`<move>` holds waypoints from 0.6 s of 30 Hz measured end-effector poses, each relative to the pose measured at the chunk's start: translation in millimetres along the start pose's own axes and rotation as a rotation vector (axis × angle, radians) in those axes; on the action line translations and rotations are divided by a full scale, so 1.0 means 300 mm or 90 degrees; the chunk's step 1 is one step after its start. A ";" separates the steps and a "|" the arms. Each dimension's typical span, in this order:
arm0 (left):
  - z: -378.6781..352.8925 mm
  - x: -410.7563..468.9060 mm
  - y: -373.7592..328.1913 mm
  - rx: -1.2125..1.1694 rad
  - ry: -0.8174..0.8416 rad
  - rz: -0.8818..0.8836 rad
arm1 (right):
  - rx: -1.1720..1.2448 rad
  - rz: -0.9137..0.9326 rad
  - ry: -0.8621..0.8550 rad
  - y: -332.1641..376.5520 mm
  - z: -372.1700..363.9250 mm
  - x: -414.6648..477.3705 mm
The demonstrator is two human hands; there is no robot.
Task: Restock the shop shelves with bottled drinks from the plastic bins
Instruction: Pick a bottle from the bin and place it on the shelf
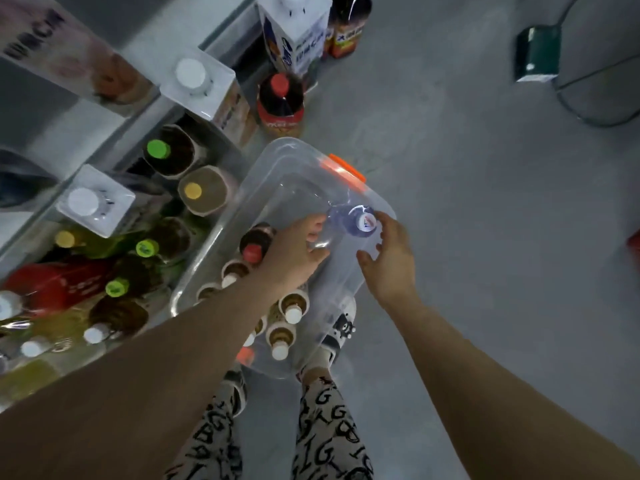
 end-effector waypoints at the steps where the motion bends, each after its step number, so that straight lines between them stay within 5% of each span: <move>1: -0.020 0.031 0.010 0.002 0.006 0.006 | -0.014 0.004 0.010 -0.013 -0.015 0.031; 18: -0.057 0.295 0.154 -0.046 0.033 0.035 | 0.038 0.060 0.093 -0.087 -0.184 0.200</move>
Point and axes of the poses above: each hand's wrist, its own x-axis towards the middle knuckle, its own z-axis out of the back of the hand, y = z × x, the point moved 4 cm from there along x, towards the middle knuckle, and after that the axes turned 1 degree about -z, right-handed, at the moved point
